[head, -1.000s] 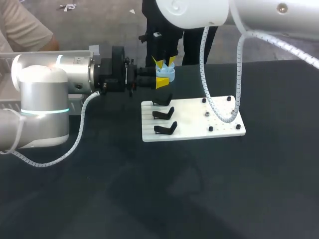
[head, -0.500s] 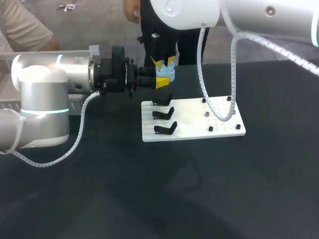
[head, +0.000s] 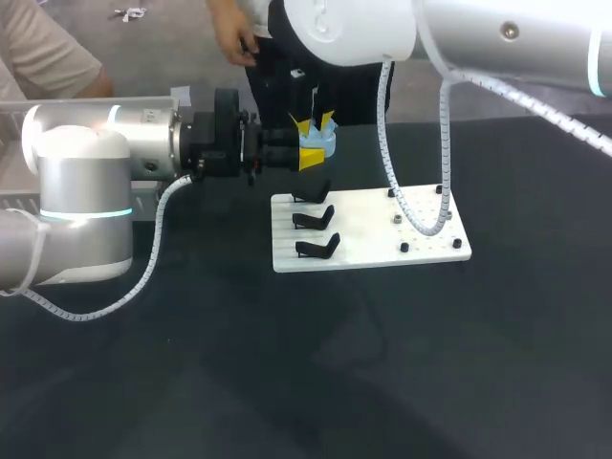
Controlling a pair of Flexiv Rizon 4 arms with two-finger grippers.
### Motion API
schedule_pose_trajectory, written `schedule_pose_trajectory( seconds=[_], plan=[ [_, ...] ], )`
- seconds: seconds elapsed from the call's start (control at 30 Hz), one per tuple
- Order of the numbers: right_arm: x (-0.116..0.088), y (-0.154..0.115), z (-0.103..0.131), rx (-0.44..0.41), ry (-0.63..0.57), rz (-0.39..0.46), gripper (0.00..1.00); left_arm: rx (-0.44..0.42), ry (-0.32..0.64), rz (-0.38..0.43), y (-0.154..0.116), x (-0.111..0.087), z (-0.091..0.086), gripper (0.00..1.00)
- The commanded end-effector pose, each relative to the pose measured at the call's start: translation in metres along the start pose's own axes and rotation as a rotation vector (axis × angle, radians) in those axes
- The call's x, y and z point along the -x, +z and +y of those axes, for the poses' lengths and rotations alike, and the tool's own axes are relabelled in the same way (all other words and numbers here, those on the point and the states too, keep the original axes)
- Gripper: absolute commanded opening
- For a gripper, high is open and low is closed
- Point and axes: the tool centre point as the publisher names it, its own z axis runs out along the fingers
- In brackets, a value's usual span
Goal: Pick up each earbud case from the left stands, insert the matching earbuds, close the lid, and place the case in the box.
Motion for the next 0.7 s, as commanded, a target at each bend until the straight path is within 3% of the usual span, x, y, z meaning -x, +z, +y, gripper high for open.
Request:
schedule_pose_trajectory(
  seconds=[0.03,0.7],
  plan=[
    [0.0033,0.0013,-0.0004,0.001,0.001,0.002,0.00,0.007,0.005,-0.005,0.0005,-0.0011,-0.0017,0.00],
    [0.0041,0.0057,-0.0020,0.006,0.007,0.011,0.00,0.007,0.005,-0.005,0.0005,-0.0011,-0.0017,0.00]
  ],
)
